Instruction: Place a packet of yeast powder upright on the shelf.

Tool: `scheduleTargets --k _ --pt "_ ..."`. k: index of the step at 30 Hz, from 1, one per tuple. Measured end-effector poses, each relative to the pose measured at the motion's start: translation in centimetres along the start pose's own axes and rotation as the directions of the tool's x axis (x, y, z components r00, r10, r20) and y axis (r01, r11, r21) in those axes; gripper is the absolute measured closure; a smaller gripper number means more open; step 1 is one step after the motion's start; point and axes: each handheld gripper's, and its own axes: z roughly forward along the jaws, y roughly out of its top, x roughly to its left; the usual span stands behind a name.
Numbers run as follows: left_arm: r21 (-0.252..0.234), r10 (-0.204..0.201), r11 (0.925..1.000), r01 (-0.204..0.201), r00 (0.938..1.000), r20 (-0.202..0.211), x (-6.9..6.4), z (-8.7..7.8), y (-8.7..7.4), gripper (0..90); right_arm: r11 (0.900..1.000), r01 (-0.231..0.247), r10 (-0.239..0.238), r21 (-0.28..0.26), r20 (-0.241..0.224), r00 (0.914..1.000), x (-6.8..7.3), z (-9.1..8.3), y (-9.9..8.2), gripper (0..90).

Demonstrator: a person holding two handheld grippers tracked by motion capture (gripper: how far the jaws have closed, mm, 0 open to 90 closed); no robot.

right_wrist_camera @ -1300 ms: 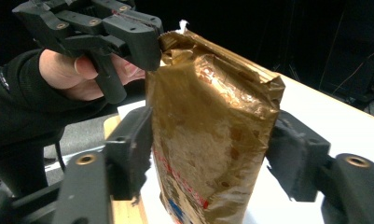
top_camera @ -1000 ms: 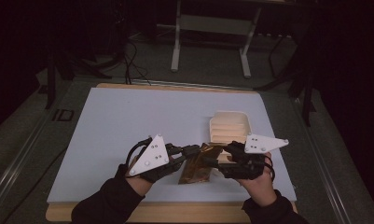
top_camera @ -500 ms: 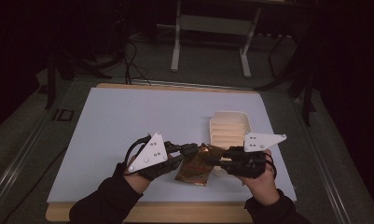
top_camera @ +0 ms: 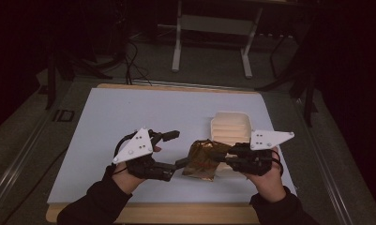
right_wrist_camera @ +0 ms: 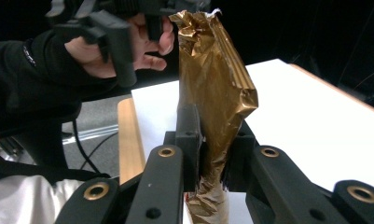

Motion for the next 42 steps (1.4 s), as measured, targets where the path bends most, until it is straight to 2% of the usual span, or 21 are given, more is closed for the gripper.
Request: scheduleTargets --k 2,4,8,10,11,14,16,21,25,35,39,42 --pt "0.022 -0.014 0.9997 0.014 0.9999 0.003 0.0 -0.2 -0.4 13.9 0.9999 0.01 -0.01 -0.004 -0.002 0.9999 -0.3 -0.2 0.3 80.0" --pt "0.039 -0.009 0.9992 0.01 0.9999 -0.01 -0.1 -0.5 -0.8 7.6 0.9997 0.022 -0.022 -0.008 0.0 0.9998 -0.6 -0.4 0.6 80.0" --pt "0.054 -0.053 0.9972 0.052 0.9985 0.014 -0.1 -1.0 -1.7 1.8 0.9989 0.038 -0.038 -0.027 -0.001 0.9993 -1.8 -1.0 1.4 79.9" --pt "0.051 -0.058 0.9971 0.057 0.9981 0.023 -0.2 -1.3 -2.4 1.8 0.9983 0.046 -0.046 -0.037 -0.001 0.9989 -2.4 -1.3 1.7 79.8" --pt "0.05 -0.058 0.9971 0.056 0.998 0.024 -0.3 -1.4 -2.8 1.8 0.9968 0.065 -0.065 -0.047 0.0 0.9979 -2.7 -1.5 1.8 79.7" --pt "0.059 -0.066 0.9962 0.065 0.9977 0.015 -0.2 -1.9 -4.0 1.8 0.9922 0.114 -0.112 -0.05 0.034 0.9931 -3.6 -1.9 2.3 79.7" --pt "0.052 -0.069 0.9963 0.069 0.9975 0.009 -0.1 -2.3 -4.8 1.8 0.9867 0.155 -0.151 -0.051 0.066 0.9863 -4.1 -2.1 2.5 79.7" --pt "0.058 -0.092 0.9941 0.091 0.9958 0.0 0.2 -3.1 -6.9 1.8 0.9829 0.182 -0.179 -0.029 0.085 0.9802 -6.1 -2.5 2.7 79.8" --pt "0.047 -0.11 0.9928 0.11 0.9939 -0.013 0.5 -3.7 -7.9 1.8 0.9827 0.184 -0.182 -0.019 0.08 0.98 -7.8 -2.8 2.6 79.9" --pt "0.061 -0.117 0.9909 0.12 0.9918 -0.05 1.1 -4.0 -9.8 1.8 0.9844 0.176 -0.174 -0.004 0.122 0.977 -11.6 -4.1 1.9 80.0" --pt "0.088 -0.147 0.9841 0.154 0.9863 -0.074 1.3 -4.0 -10.3 0.1 0.9873 0.158 -0.158 0.016 0.135 0.9782 -13.1 -4.4 1.4 80.0" --pt "0.076 -0.152 0.9845 0.158 0.9853 -0.077 1.4 -4.1 -10.7 0.0 0.9891 0.144 -0.147 0.03 0.146 0.9782 -14.0 -4.4 0.9 79.9"
